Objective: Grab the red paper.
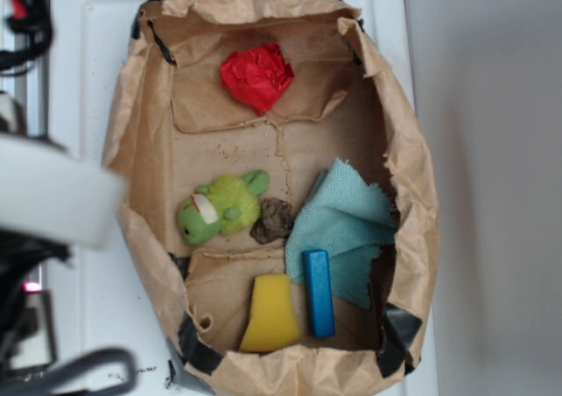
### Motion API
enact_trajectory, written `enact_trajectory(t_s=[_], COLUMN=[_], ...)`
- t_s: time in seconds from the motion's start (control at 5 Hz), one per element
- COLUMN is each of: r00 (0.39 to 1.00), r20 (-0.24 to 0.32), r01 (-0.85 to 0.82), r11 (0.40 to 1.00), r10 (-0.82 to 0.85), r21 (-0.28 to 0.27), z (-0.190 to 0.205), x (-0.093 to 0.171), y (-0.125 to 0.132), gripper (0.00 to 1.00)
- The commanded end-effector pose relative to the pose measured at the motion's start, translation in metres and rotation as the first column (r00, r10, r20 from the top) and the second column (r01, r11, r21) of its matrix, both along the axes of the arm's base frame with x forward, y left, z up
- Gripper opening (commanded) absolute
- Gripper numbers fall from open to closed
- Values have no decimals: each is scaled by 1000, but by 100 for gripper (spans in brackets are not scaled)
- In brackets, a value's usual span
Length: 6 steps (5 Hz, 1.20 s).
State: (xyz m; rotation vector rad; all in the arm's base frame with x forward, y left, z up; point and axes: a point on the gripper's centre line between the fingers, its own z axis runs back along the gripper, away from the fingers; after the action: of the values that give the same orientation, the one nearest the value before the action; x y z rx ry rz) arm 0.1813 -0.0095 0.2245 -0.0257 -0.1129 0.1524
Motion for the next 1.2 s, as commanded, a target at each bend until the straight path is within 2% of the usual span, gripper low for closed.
enact_trajectory(t_s=[0.0, 0.2, 0.4, 0.6, 1.0], r00=[986, 930, 809, 642, 642], r20=[113, 153, 211, 218, 218], r01=[-119, -330, -551, -738, -738], r11=[992, 943, 833, 670, 670], r10=[123, 334, 548, 735, 735], r21=[-35, -47, -51, -83, -83], z=[14, 2, -11, -23, -23], x=[42, 54, 62, 47, 47], y=[21, 40, 55, 68, 68], gripper=[100, 100, 100, 100, 100])
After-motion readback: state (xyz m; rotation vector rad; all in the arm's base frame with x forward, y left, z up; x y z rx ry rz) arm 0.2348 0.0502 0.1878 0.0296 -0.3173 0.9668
